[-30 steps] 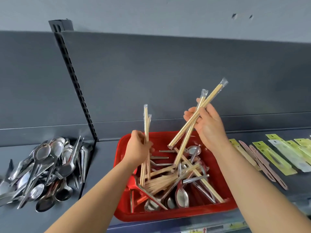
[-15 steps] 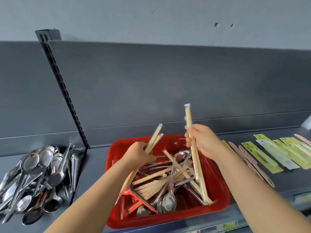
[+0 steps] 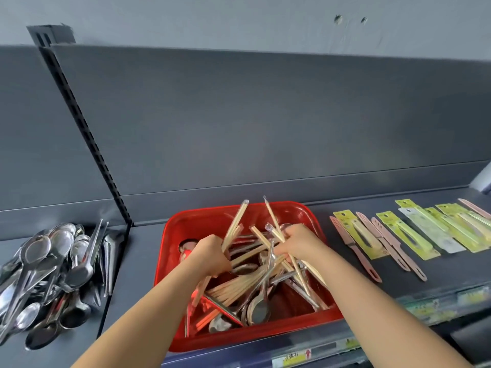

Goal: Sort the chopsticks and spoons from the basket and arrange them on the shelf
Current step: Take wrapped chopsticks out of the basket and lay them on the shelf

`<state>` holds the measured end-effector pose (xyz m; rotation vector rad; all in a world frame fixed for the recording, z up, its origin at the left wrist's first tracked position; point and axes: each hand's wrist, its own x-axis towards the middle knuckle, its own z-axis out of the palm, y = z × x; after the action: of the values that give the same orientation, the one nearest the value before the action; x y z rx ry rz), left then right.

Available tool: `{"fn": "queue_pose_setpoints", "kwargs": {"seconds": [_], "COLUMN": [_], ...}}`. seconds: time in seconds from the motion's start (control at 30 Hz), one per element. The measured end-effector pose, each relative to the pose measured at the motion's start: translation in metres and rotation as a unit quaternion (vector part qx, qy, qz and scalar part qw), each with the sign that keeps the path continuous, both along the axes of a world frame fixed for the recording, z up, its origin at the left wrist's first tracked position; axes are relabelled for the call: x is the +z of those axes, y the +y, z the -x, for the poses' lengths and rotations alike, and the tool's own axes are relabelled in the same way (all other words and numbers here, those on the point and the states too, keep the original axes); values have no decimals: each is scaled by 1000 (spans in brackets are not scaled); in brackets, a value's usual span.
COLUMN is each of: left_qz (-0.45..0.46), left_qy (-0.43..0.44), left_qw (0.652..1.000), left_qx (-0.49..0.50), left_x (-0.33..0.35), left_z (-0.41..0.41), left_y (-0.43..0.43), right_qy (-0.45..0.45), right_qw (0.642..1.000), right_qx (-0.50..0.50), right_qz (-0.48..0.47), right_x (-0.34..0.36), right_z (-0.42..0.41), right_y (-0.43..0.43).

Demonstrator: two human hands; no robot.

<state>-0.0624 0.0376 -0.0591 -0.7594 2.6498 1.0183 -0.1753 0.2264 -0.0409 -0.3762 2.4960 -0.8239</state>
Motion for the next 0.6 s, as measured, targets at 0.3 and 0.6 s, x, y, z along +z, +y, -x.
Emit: {"fn": "queue_pose_setpoints", "kwargs": {"seconds": [0.3, 0.6], "left_qz": [12, -46], "left_qy": [-19, 150], "left_qw": [1000, 987], "left_qx": [-16, 36], "left_x": [2, 39], "left_z": [1, 6], "left_y": [-12, -22], "right_qy": [-8, 53], "right_qw": [999, 983], "right_qx": [-11, -60], "right_qz": [-49, 164], "right_x": [-7, 32], "right_z": [-1, 16], "right_y": [-12, -9]}}
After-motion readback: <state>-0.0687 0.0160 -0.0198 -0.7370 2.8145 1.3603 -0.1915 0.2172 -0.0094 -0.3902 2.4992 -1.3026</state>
